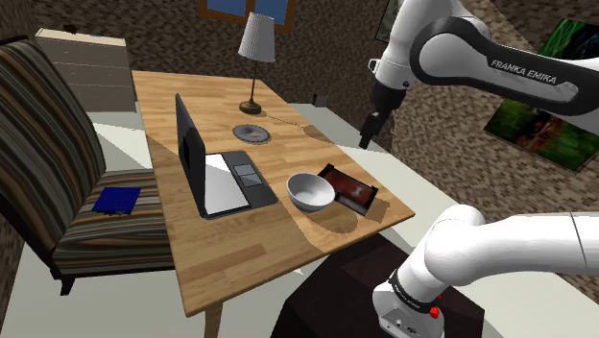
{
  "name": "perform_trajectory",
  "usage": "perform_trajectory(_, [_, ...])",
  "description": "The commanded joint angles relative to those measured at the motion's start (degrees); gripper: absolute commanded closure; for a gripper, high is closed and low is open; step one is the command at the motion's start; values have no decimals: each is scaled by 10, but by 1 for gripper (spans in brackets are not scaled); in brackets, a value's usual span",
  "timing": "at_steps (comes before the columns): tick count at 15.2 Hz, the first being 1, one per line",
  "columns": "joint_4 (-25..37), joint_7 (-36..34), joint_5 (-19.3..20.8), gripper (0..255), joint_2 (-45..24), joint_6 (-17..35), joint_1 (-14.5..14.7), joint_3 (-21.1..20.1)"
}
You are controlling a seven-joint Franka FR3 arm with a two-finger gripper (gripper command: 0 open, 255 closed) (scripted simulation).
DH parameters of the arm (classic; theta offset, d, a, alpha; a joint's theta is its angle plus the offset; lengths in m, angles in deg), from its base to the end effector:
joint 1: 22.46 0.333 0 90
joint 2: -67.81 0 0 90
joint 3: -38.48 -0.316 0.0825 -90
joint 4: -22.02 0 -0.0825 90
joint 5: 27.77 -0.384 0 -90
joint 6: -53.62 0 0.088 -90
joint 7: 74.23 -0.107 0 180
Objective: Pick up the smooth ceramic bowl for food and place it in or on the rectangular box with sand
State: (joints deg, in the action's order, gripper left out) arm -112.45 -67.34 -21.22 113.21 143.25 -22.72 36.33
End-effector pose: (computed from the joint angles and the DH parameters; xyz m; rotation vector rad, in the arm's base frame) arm 0.3047 0.0014 0.5970 2.9928 0.2112 0.0037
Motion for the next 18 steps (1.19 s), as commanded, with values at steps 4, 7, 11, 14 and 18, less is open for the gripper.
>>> perform_trajectory(4, [-43,-12,-10,0,-16,62,1,3])
perform_trajectory(7, [-80,-23,-21,0,-40,127,3,5])
perform_trajectory(11, [-119,-35,-35,0,-87,217,6,7])
perform_trajectory(14, [-139,-43,-46,0,-132,286,9,7])
perform_trajectory(18, [-153,-50,-62,0,-205,379,15,8])
